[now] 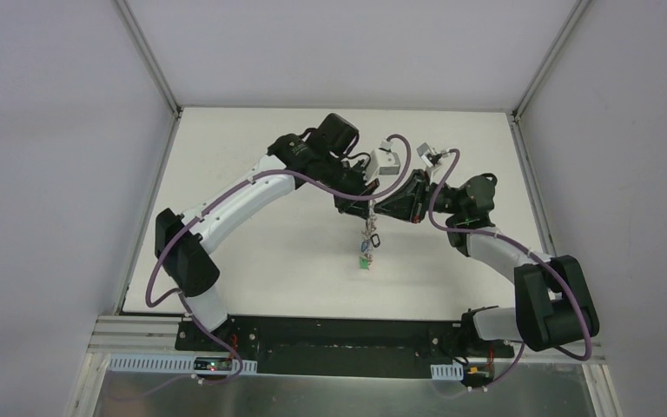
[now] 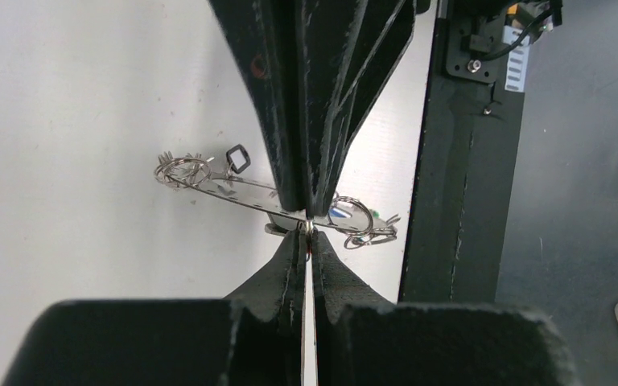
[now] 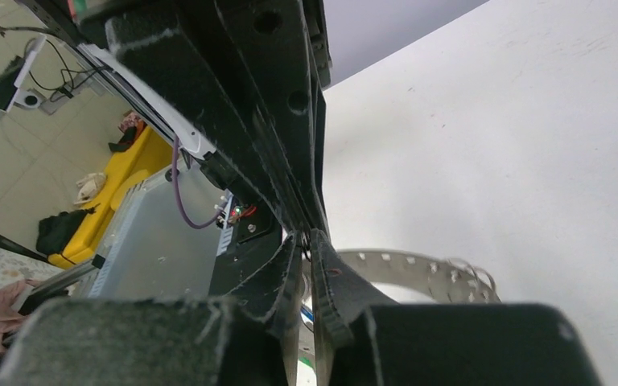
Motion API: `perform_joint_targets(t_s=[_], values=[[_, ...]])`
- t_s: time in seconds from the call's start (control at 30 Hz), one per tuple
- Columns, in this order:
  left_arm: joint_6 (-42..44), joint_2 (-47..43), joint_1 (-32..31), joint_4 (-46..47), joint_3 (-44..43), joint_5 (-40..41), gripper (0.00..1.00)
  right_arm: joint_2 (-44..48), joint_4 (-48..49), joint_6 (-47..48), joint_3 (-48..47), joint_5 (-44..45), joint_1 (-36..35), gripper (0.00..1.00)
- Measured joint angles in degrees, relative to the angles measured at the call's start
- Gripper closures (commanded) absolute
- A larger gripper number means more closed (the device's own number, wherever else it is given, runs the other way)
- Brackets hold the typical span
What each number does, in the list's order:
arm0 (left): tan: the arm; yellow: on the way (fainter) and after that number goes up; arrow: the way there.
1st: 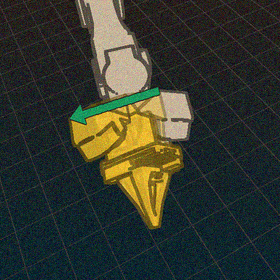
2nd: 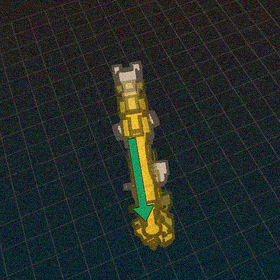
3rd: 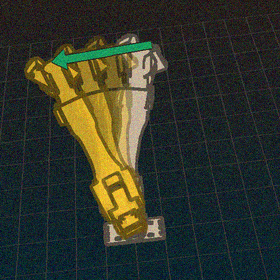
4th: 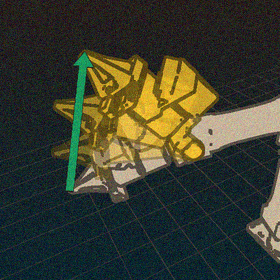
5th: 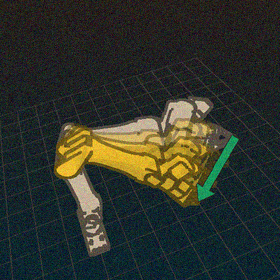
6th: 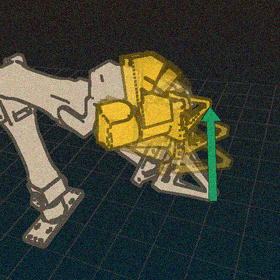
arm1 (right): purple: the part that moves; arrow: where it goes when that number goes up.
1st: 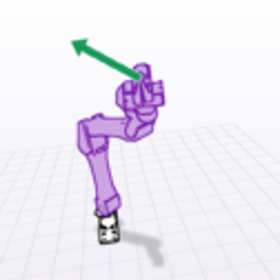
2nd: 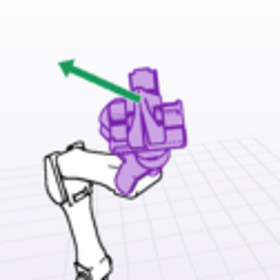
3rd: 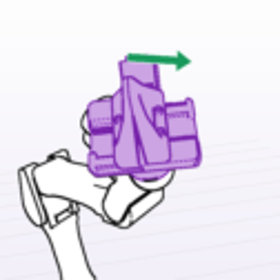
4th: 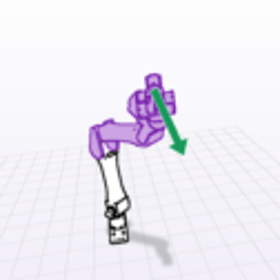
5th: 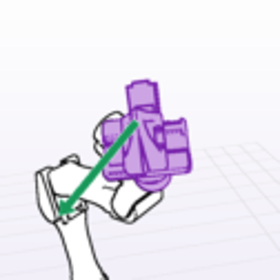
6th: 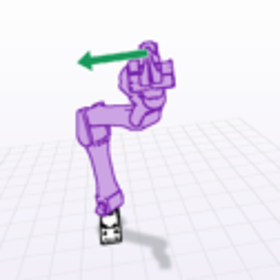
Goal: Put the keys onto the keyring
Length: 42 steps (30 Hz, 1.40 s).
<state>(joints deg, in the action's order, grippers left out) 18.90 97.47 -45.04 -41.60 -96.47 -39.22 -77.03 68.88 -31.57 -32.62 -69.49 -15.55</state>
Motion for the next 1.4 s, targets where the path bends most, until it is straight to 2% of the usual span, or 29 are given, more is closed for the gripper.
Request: perform_joint_targets(t_s=[0.23,0.43,0.53,0.7,1.07,1.4], values=[[2.73,3.34,0.02,-15.91,-10.64,6.03,1.00,2.25,-5.05,6.47,0.00,-1.27,0.35,0.82],[-0.52,4.74,-0.02,-22.29,-12.79,7.63,1.00,2.32,-5.25,7.26,0.00,-1.46,0.04,0.72],[-3.32,6.97,-0.02,-25.33,-16.81,7.58,1.00,2.32,-4.66,7.19,0.02,-1.29,-0.42,0.66],[-8.02,10.34,-0.13,-28.41,-22.75,7.39,1.00,2.32,-3.39,6.95,0.20,-0.70,-2.19,0.62],[-11.02,11.52,-1.53,-30.69,-22.75,7.28,1.00,0.46,1.27,6.10,0.66,0.98,-5.09,0.63],[-11.89,12.04,-1.53,-30.71,-22.75,5.92,1.00,-0.68,2.01,6.16,0.72,1.09,-6.34,0.81]])
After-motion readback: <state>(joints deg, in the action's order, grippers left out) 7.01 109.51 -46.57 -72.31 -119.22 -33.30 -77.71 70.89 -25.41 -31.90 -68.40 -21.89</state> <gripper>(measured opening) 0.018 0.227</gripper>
